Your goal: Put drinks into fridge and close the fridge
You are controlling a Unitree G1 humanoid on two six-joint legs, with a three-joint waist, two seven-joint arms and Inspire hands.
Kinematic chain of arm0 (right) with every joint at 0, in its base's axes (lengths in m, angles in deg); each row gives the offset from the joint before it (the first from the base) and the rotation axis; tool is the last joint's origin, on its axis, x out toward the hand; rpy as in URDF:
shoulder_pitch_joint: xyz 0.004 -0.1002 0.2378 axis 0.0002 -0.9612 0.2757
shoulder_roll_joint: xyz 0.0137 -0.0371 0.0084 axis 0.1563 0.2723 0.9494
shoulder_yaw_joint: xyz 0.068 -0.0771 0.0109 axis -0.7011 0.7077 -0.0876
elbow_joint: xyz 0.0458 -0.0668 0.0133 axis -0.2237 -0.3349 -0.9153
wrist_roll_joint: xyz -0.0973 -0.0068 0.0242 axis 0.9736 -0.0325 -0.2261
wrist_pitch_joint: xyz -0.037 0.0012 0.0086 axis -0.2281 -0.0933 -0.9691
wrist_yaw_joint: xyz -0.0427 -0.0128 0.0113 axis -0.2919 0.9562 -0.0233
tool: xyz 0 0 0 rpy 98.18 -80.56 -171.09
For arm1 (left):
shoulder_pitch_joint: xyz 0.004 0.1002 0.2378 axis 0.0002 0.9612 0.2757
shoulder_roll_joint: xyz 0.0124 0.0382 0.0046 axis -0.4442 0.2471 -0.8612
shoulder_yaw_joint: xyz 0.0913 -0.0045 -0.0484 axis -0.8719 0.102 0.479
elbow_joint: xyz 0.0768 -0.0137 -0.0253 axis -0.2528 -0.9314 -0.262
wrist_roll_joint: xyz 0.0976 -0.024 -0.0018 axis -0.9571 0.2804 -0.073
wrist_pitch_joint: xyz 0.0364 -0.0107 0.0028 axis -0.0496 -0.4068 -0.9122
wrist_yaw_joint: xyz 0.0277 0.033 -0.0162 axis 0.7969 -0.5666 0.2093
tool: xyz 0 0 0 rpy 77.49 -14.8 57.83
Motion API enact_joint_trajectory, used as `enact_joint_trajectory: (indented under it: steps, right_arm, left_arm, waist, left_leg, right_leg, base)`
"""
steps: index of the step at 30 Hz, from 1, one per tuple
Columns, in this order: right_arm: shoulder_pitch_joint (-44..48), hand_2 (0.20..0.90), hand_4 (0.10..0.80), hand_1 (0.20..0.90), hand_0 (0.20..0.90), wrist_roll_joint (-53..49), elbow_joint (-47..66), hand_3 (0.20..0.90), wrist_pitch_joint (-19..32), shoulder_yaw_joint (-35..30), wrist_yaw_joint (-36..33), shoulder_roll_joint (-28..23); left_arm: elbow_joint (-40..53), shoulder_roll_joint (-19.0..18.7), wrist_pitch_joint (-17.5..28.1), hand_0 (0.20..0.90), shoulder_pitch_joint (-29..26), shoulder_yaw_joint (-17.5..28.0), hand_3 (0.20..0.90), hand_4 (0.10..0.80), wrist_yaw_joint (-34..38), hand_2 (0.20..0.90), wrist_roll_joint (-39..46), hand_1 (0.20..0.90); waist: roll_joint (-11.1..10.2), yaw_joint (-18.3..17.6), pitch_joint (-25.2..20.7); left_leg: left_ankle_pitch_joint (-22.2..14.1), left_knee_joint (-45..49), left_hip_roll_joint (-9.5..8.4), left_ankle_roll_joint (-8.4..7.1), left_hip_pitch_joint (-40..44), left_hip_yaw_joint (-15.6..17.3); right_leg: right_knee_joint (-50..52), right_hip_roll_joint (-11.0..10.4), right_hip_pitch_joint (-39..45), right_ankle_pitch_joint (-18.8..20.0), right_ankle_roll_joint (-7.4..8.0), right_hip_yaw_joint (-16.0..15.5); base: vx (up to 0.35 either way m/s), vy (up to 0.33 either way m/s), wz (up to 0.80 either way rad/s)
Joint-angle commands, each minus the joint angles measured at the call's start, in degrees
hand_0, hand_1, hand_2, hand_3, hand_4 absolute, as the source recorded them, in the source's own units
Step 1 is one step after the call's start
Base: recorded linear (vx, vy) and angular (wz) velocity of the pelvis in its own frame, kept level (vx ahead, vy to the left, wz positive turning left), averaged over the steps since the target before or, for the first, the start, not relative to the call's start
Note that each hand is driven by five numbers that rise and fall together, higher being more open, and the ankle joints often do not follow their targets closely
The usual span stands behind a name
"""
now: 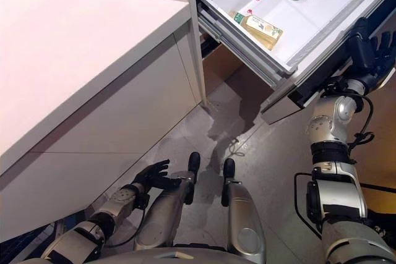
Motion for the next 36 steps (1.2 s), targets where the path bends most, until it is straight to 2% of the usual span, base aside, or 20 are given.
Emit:
enact_joint_trajectory:
  steps: [1,7,14,20,28,33,36]
  right_arm:
    - [2.3,0.900,0.800,0.900,0.900,0.0,6.6,0.900,-8.1,8.8,16.5,0.5]
    - [6.5,0.900,0.800,0.900,0.900,-1.8,5.9,0.900,-10.5,12.8,25.6,-0.3]
    - [15.6,0.900,0.800,0.900,0.900,-0.9,0.2,0.900,-12.5,16.7,27.1,-2.3]
    - [20.9,0.900,0.800,0.900,0.900,0.9,-5.6,0.900,-11.9,19.8,27.6,-3.7]
    - [20.8,0.900,0.800,0.900,0.900,2.4,-7.1,0.900,-11.7,19.8,23.3,-3.6]
    - [18.4,0.900,0.800,0.900,0.900,3.6,-7.5,0.900,-10.6,18.0,19.8,-3.0]
    - [16.7,0.900,0.800,0.900,0.900,6.2,-7.9,0.900,-7.9,17.1,16.5,-2.8]
  left_arm:
    - [2.9,-1.0,0.3,0.900,1.3,-2.1,0.900,0.800,0.2,0.900,0.0,0.900]
    - [3.7,-2.0,0.0,0.900,2.0,-2.4,0.900,0.800,-0.1,0.900,0.4,0.900]
    - [5.3,-3.2,0.1,0.900,3.7,-4.6,0.900,0.800,-1.2,0.900,-0.9,0.900]
    - [4.7,-4.6,-0.1,0.900,6.5,-5.0,0.900,0.800,-3.1,0.900,-1.6,0.900]
    - [1.1,-5.7,0.1,0.900,10.1,-3.1,0.900,0.800,-4.6,0.900,-5.9,0.900]
    - [0.5,-5.5,1.5,0.900,12.4,-2.7,0.900,0.800,-5.3,0.900,-8.5,0.900]
    - [-0.2,-4.9,1.7,0.900,13.0,-3.0,0.900,0.800,-5.5,0.900,-9.5,0.900]
  waist:
    - [-1.0,2.6,-1.1]
    - [-1.3,4.0,-1.4]
    - [-0.1,7.2,-2.1]
    - [0.9,10.9,-3.2]
    - [-0.4,13.0,-6.3]
    - [-1.6,13.3,-9.1]
    - [-2.3,12.7,-10.9]
  left_leg:
    - [-8.5,7.9,-2.03,2.63,-0.5,-2.0]
    - [-8.4,6.8,-2.15,2.20,0.6,-2.8]
    - [-7.3,3.8,-3.02,1.77,3.2,-4.9]
    - [-6.9,1.2,-3.83,1.41,6.9,-7.8]
    - [-6.2,-2.8,-4.02,1.36,12.2,-10.6]
    - [-6.3,-4.4,-3.76,1.56,15.3,-10.7]
    - [-6.6,-5.0,-3.64,1.73,16.8,-10.1]
  right_leg:
    - [-1.3,-2.1,2.3,2.3,1.92,0.1]
    - [-2.2,-2.5,3.6,2.2,2.04,-0.9]
    - [-4.2,-3.7,6.8,1.9,1.88,-3.5]
    - [-5.3,-4.9,11.1,0.6,1.54,-7.0]
    - [-8.0,-4.6,16.9,-0.1,1.22,-8.5]
    - [-9.8,-4.2,19.9,0.1,1.33,-8.4]
    - [-10.8,-3.8,21.1,0.4,1.31,-7.9]
  base:
    - [-0.005,0.009,-0.15]
    - [0.028,0.015,-0.07]
    - [0.054,0.049,0.16]
    - [0.101,0.034,0.28]
    - [0.131,0.000,0.32]
    - [0.138,-0.025,0.11]
    - [0.124,-0.012,0.00]
